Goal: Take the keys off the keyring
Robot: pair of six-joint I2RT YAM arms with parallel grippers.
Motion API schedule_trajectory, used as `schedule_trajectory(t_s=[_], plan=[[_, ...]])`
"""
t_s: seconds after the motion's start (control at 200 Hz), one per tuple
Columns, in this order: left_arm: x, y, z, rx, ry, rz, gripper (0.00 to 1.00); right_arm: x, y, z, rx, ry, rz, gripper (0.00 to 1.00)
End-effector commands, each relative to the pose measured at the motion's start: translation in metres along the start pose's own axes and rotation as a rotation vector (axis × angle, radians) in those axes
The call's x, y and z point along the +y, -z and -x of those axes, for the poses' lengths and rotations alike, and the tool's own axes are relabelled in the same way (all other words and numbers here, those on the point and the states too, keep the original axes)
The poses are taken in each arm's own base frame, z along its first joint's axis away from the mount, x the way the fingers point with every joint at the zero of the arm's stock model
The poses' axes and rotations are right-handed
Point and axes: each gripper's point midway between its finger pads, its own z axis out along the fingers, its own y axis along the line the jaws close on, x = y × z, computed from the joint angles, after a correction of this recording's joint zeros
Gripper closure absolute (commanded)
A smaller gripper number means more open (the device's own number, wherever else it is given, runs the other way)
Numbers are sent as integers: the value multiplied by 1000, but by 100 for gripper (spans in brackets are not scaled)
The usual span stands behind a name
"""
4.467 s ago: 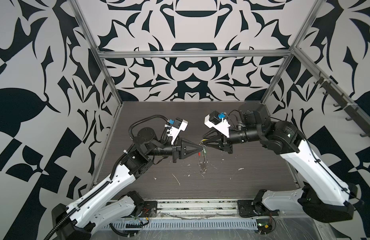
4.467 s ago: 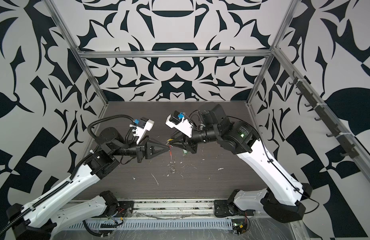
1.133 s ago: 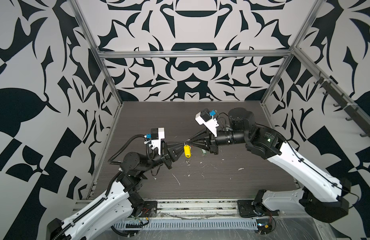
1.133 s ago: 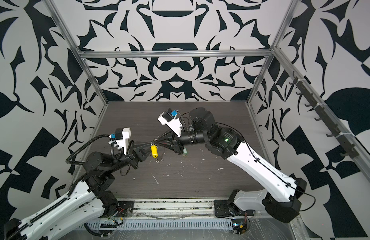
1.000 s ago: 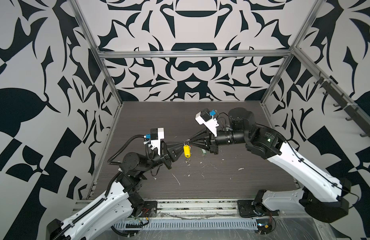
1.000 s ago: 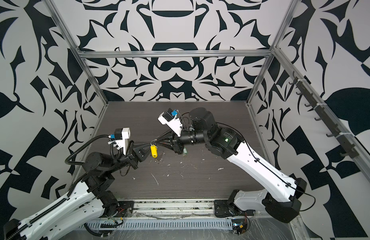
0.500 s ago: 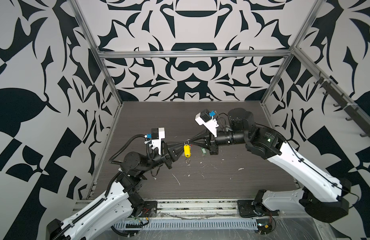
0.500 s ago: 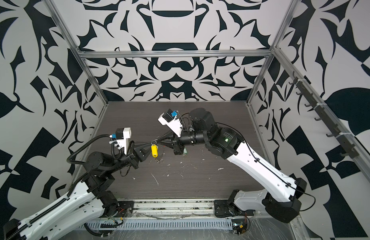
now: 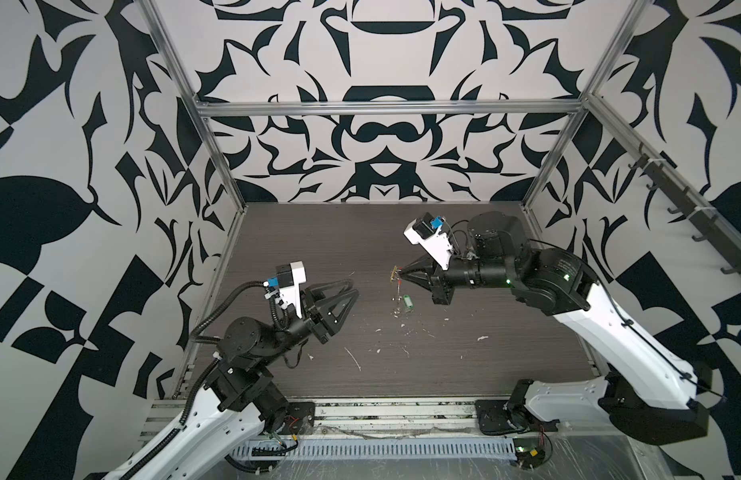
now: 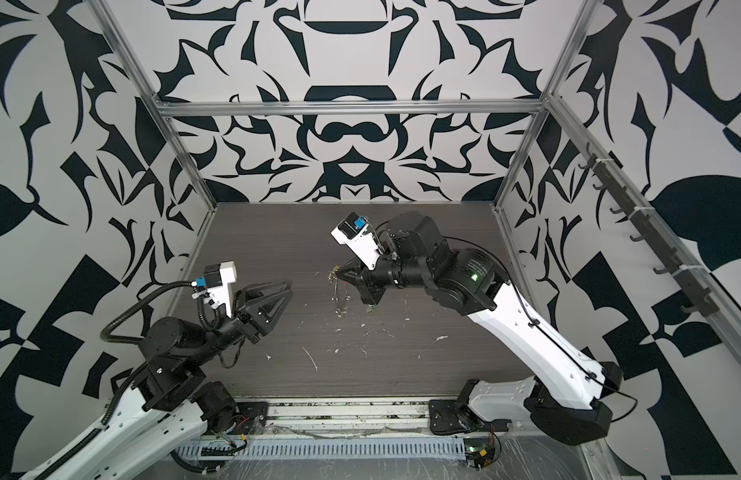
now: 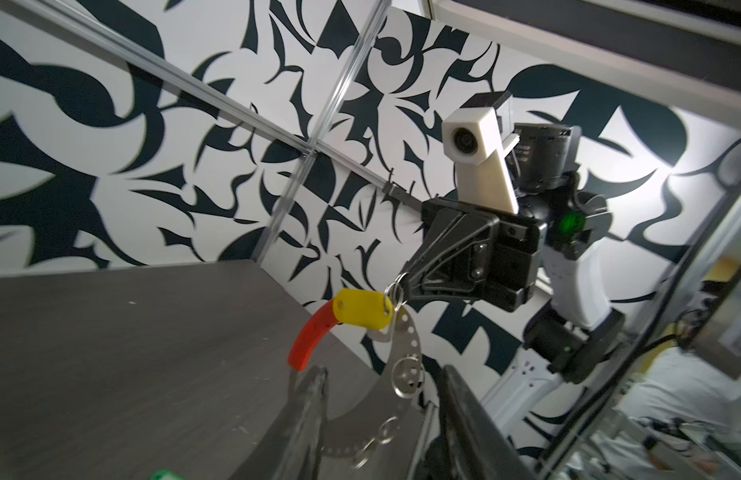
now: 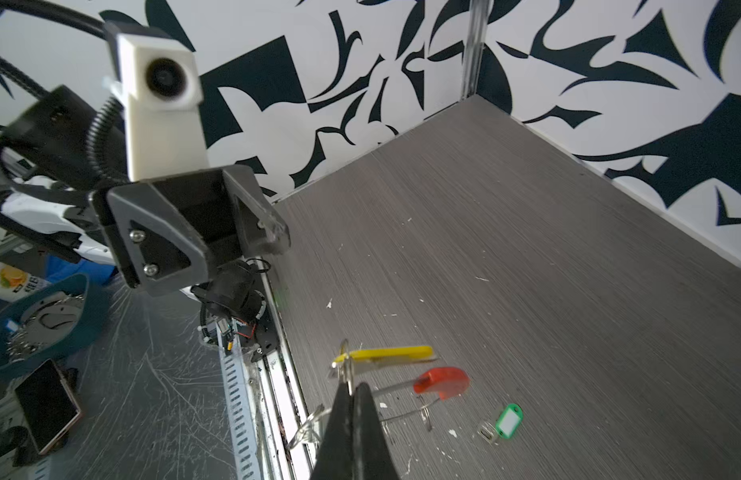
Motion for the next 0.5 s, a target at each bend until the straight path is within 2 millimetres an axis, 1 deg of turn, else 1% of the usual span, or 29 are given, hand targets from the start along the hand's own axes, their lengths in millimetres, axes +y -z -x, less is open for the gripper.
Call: schedule_trajectory(t_s=[0.0, 0.165, 0.24, 0.28, 0.4, 0.495], plan=[[-4, -3, -2, 69, -25, 8, 46, -3, 6, 3, 8, 25, -28, 100], [-20, -23, -19, 238, -34, -92, 47, 17, 9, 2, -6, 69, 81, 100], [-25, -30, -22, 273, -31, -127, 48, 24, 10, 3, -29, 87, 123, 100], [-26, -32, -23, 284, -38, -138, 49, 30, 10, 3, -36, 95, 156, 100], [-29, -37, -22, 292, -68, -156, 53, 38, 8, -1, -42, 106, 218, 100], [-31, -39, -20, 288, -82, -170, 53, 42, 9, -2, -53, 111, 239, 100]])
